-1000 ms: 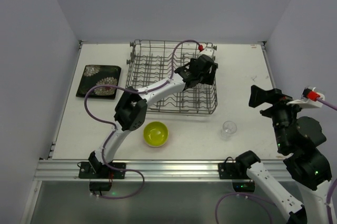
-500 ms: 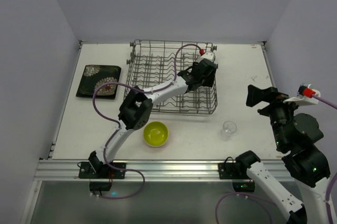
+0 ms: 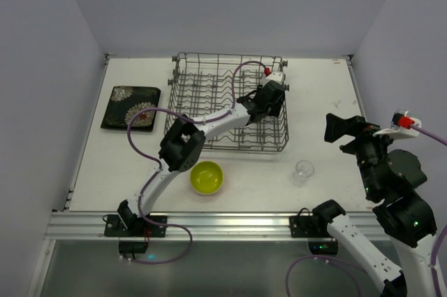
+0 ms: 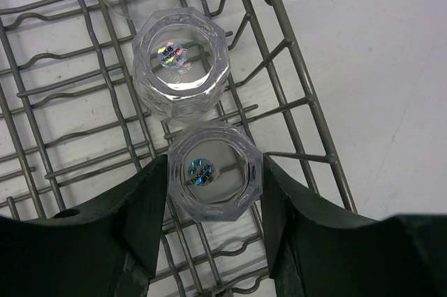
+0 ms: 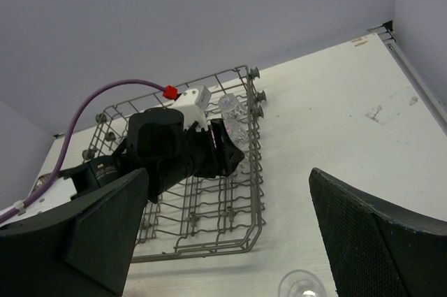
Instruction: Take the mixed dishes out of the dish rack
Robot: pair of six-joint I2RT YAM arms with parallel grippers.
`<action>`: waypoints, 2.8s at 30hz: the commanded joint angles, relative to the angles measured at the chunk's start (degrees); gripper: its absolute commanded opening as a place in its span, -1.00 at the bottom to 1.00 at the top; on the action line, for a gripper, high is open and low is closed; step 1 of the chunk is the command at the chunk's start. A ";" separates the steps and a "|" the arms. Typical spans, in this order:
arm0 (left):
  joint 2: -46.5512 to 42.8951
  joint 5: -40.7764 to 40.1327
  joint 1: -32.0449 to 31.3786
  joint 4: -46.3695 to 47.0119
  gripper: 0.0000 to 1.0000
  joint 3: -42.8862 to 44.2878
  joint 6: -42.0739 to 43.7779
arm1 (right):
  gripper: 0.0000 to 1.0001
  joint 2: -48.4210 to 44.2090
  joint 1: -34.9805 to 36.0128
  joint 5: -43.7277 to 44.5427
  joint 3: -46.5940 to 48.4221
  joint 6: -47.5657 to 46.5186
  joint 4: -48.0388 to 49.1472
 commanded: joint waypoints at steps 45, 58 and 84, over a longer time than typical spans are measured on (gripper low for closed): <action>-70.01 38.03 15.75 30.94 -1.00 -51.87 -11.98 | 0.93 21.30 -6.16 -52.98 -10.43 12.38 30.77; -75.15 51.00 17.78 65.50 -1.00 -68.76 -42.13 | 0.74 33.17 -6.07 -74.73 -18.20 31.73 84.42; -67.50 51.26 16.38 83.88 -1.00 -74.92 -57.09 | -0.34 40.56 -4.58 -76.40 -16.79 37.97 100.07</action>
